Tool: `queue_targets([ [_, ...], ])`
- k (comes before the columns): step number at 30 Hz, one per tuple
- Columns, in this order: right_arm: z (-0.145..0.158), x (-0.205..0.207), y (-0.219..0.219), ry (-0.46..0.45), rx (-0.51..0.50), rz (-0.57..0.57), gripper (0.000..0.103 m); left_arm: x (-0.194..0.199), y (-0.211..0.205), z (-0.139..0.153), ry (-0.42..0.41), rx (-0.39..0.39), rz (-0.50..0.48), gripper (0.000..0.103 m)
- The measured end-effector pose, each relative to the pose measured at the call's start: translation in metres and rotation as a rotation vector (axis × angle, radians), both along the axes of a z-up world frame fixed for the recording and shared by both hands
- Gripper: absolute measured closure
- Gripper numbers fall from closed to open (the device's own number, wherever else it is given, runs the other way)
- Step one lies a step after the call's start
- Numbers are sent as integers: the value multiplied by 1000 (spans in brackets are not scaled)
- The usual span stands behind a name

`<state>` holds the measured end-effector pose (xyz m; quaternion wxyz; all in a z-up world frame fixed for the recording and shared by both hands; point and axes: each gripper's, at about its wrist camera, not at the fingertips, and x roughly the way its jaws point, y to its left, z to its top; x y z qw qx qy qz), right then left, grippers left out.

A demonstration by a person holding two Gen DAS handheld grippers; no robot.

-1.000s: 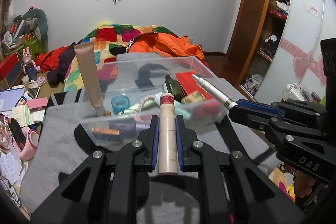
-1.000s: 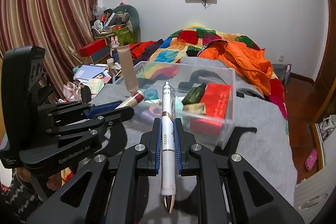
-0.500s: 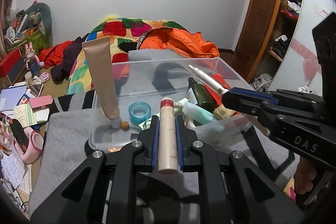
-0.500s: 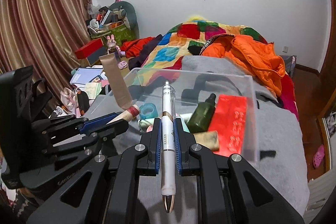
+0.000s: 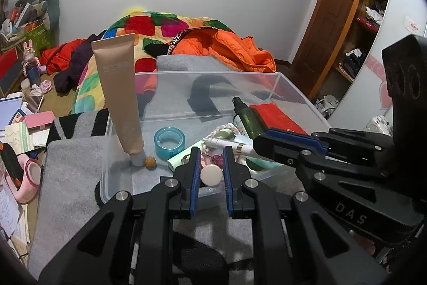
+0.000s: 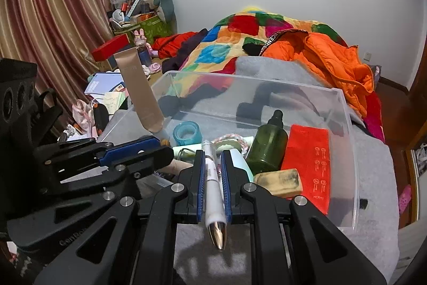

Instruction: Organize objects

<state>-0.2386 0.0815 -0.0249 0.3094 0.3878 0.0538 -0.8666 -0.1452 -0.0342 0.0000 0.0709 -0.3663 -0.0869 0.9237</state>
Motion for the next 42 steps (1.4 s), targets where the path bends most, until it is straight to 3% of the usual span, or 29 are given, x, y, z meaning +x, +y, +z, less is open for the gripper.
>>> queue_targets([
  [10,18,20,24,15,-56,-19,92,27,0,16,40,-25,24,88],
  [13,24,29,30,33,-62,-22,84,37,0,18,49,-33,29,86],
  [16,28,40,35,58,-74,-25,64,47,1,20,61,-42,34,75],
  [19,33,51,39,92,-68,-34,57,57,4,24,73,-52,38,69],
  [23,36,63,49,117,-78,-54,44,71,5,27,91,-59,48,46],
  [26,37,70,56,140,-80,-71,36,81,9,27,104,-73,47,35],
  [30,33,79,60,152,-66,-78,28,89,14,26,111,-81,47,21],
  [42,15,86,72,113,-56,-102,25,99,20,16,98,-71,53,12],
])
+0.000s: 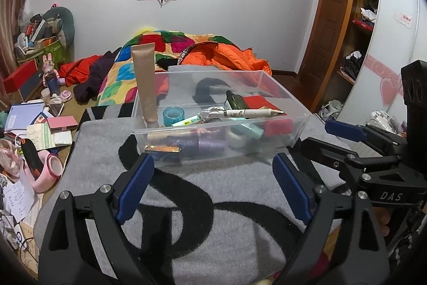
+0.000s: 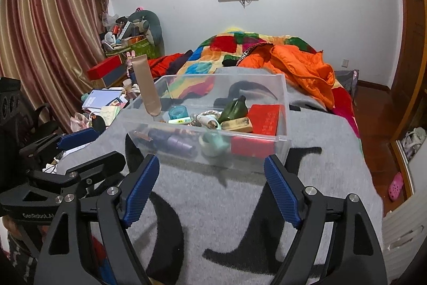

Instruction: Organize objects

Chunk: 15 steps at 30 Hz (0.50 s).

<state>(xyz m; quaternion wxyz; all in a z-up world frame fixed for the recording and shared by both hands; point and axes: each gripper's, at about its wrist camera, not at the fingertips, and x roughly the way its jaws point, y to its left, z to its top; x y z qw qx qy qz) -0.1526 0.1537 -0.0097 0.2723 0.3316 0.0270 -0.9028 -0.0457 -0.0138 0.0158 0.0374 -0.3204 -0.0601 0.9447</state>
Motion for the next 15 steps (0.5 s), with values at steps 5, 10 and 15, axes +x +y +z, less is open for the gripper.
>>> queue_targets([
  [5,-3,2,2,-1,-3,5,25,0,0,-1,-1,-5,3,12],
  [10,-5,2,1,-13,-4,11,25,-1,-2,-4,-10,5,11,11],
  [15,-7,2,1,-21,-3,18,25,-2,-3,-8,-18,6,16,11],
])
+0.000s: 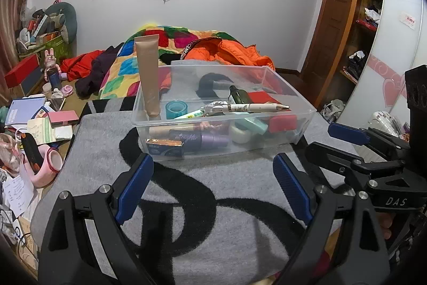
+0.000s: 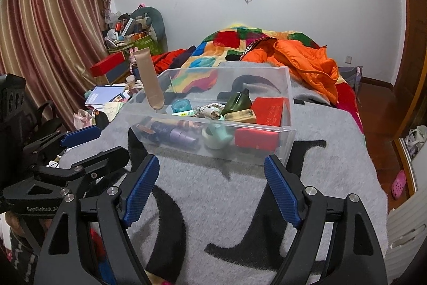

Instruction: Organize objects

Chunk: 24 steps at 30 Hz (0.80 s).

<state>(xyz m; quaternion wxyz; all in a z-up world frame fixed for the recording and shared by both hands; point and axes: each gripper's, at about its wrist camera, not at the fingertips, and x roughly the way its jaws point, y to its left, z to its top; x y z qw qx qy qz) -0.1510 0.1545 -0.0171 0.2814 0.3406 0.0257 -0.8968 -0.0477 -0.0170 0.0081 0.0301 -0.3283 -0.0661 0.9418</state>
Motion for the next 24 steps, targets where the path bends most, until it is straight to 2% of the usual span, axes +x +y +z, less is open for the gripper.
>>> queue_targets([
  [24,-6,-1,2,-29,-13,-4,25,0,1,-4,-9,3,3,11],
])
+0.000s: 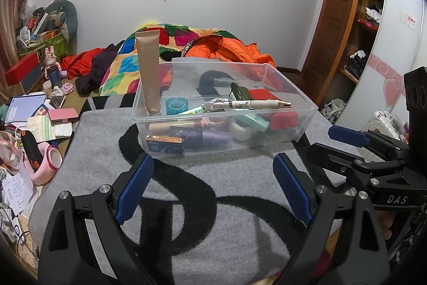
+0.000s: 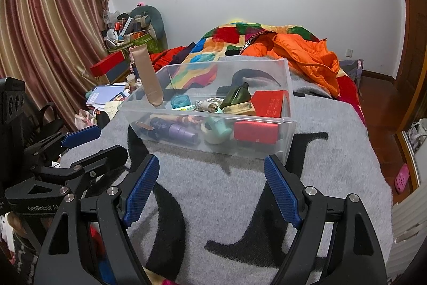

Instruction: Organize objects

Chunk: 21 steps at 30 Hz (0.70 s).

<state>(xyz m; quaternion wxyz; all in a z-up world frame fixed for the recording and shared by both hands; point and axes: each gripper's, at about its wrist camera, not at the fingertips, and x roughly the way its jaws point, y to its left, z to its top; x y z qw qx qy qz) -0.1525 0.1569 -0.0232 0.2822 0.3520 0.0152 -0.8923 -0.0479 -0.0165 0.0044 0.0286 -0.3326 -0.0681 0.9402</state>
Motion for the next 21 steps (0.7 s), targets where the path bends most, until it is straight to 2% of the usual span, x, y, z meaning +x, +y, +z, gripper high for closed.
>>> queue_targets([
  [21,-1,0,2,-13,-9,-3,25,-1,-5,-6,-24,7,25,11],
])
